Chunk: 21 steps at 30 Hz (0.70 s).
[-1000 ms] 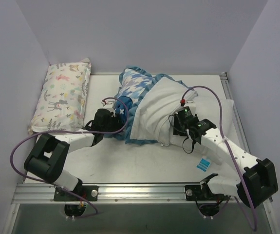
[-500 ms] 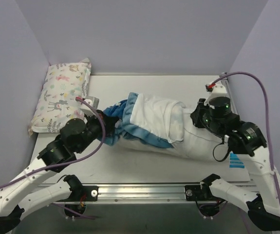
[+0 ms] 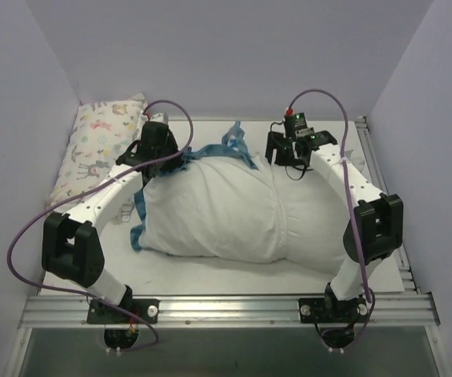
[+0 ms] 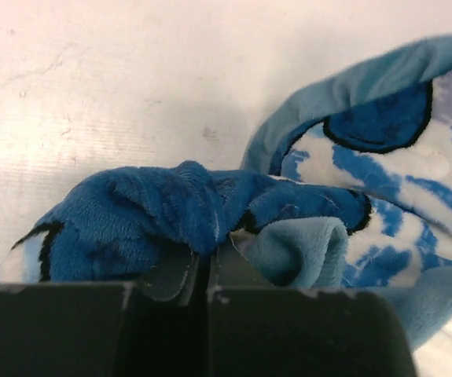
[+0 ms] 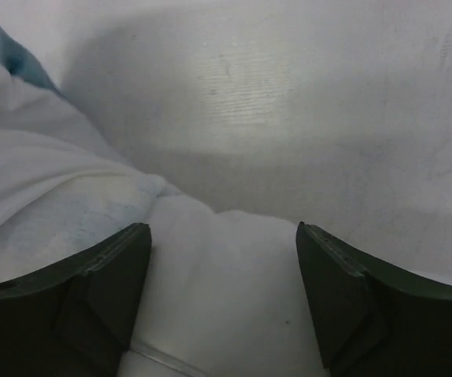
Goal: Remove the pillowcase from the pillow
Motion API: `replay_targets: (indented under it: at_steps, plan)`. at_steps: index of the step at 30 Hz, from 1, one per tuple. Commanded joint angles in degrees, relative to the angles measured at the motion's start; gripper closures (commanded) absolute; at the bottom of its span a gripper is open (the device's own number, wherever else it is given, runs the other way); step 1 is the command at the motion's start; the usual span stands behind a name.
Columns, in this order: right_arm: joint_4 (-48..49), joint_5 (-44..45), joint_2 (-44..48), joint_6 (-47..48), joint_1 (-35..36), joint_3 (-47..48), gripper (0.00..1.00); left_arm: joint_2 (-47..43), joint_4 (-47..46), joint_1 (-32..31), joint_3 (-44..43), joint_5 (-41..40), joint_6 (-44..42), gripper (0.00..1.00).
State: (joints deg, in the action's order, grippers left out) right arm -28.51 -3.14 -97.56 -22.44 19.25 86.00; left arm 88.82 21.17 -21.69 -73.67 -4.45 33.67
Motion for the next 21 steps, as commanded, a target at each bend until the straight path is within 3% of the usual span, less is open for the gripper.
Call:
replay_targets:
  at_steps: [1, 5, 6, 7, 9, 14, 17, 21]
  plan:
    - [-1.5, -0.1, 3.7, 0.0, -0.4, 4.6, 0.22, 0.7, -0.2, 1.1, -0.4, 4.4, 0.6, 0.95]
    - [-3.0, 4.7, 8.7, 1.2, -0.2, 12.2, 0.11, -0.7, -4.6, 1.1, 0.2, 4.4, -1.3, 0.47]
    - [-3.4, 6.8, 9.8, 1.3, -0.3, 13.0, 0.09, -1.8, -6.4, 1.2, -0.3, 4.4, -2.3, 0.31]
    - [-3.4, 8.2, 11.1, 1.3, -0.3, 13.2, 0.08, -2.3, -6.7, 1.2, -1.0, 4.4, -2.6, 0.26]
    - [-3.5, 9.2, 15.1, 1.3, -0.3, 12.6, 0.05, -4.6, -6.8, 1.1, -2.5, 3.9, -3.9, 0.18]
    - [-3.7, 10.6, 26.2, -0.1, 0.1, 3.4, 0.05, -11.3, -4.4, -3.1, -4.6, 0.3, -6.8, 0.14]
    - [-3.0, 11.4, 34.5, -1.0, 0.7, -9.1, 0.04, -14.9, 1.3, -7.8, -2.5, -7.8, -7.5, 0.12]
    - [2.5, 11.4, 42.9, -3.7, 1.3, -28.3, 0.02, -18.4, 1.2, -18.3, 3.7, -14.8, -5.5, 0.12]
